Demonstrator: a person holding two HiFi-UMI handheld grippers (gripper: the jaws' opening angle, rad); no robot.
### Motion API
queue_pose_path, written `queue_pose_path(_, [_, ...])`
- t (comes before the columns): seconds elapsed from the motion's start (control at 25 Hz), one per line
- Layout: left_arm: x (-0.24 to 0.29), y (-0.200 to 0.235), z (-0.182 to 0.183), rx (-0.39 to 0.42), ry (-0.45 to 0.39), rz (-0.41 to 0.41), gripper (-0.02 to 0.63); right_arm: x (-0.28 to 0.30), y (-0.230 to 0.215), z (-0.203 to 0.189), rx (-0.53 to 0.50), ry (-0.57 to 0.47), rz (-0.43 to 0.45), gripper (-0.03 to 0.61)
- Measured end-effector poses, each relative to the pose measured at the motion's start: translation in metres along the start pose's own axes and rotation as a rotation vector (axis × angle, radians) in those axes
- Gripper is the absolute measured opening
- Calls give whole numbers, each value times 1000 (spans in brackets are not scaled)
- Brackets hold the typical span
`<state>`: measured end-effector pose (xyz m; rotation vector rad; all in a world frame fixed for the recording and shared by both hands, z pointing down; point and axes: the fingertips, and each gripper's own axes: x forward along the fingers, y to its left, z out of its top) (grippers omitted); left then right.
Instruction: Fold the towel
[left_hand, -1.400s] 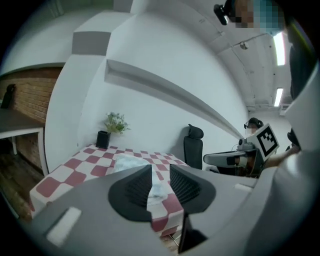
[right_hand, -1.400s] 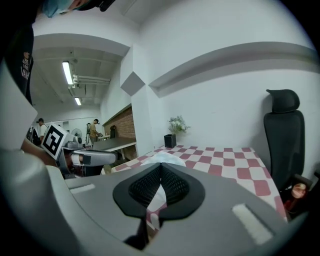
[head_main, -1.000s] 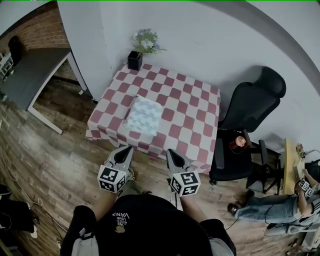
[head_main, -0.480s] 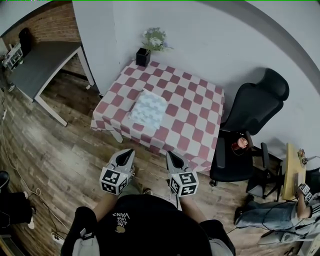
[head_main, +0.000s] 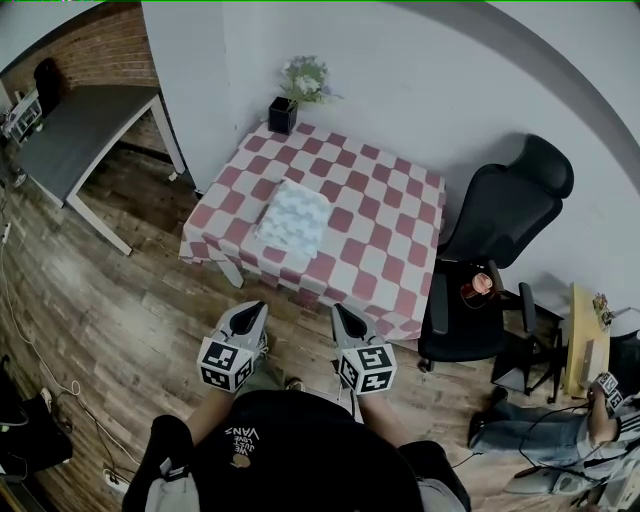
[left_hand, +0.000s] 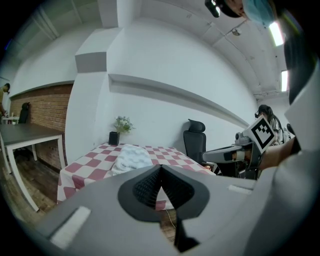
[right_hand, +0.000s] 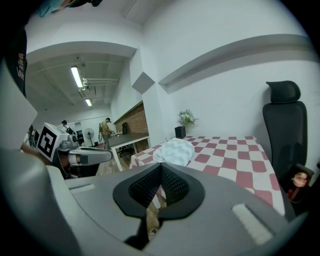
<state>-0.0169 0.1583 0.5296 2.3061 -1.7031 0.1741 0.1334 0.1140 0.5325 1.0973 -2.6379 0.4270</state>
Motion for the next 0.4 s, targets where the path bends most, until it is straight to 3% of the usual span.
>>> queue_pose_path(0.4, [-1, 7, 6, -33, -24, -33, 2, 9, 1, -2, 8, 14, -19, 5])
